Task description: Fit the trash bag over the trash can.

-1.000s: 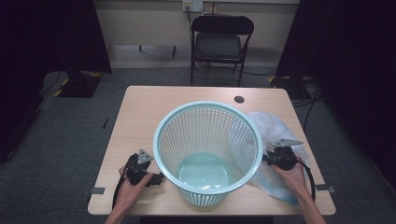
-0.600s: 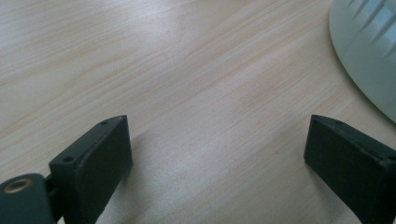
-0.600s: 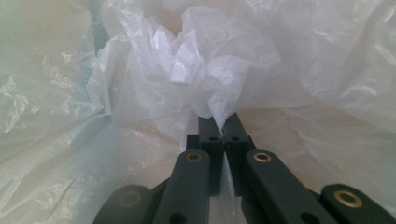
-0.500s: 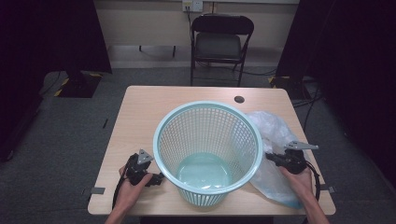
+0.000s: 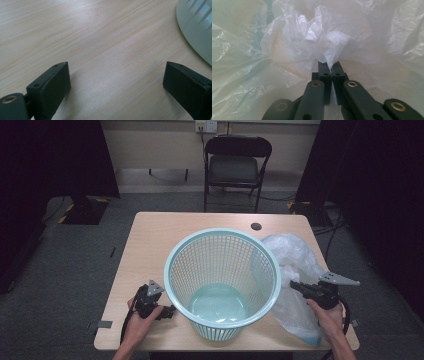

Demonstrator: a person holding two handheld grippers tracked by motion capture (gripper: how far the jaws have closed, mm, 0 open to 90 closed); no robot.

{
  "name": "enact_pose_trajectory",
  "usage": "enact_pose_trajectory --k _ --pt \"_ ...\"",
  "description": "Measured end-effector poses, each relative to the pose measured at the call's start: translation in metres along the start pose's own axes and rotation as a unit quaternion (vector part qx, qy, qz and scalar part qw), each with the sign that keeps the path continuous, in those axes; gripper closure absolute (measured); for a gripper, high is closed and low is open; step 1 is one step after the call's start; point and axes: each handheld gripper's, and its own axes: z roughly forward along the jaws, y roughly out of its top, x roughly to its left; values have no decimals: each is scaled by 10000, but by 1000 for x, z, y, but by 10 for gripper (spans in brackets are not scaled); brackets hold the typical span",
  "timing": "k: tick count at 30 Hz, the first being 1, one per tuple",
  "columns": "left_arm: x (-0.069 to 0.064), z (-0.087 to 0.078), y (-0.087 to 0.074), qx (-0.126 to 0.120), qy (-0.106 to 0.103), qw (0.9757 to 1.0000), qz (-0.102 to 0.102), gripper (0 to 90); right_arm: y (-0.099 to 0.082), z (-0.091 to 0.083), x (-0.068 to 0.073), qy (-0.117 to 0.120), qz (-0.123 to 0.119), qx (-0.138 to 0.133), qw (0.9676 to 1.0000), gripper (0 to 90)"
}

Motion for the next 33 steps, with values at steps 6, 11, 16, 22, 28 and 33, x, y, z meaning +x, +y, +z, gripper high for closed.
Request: enact_pose_trajectory --k 6,11,16,22,28,33 --pt "0 0 0 0 0 10000 -1 70 9 -12 3 55 -18 -355 9994 900" --pt "0 0 0 0 0 10000 -1 70 14 -21 1 44 16 -581 9983 900" --pt "0 0 0 0 0 10000 0 70 21 -32 2 60 22 -823 9966 900" --pt "0 0 0 0 7 10000 -11 70 30 -47 7 171 20 -1141 9933 900" --pt "0 0 0 2 6 10000 -9 69 42 -60 15 243 -97 -1426 9894 900" --pt "0 0 0 2 6 10000 -10 69 60 -73 22 321 -218 -1709 9845 900"
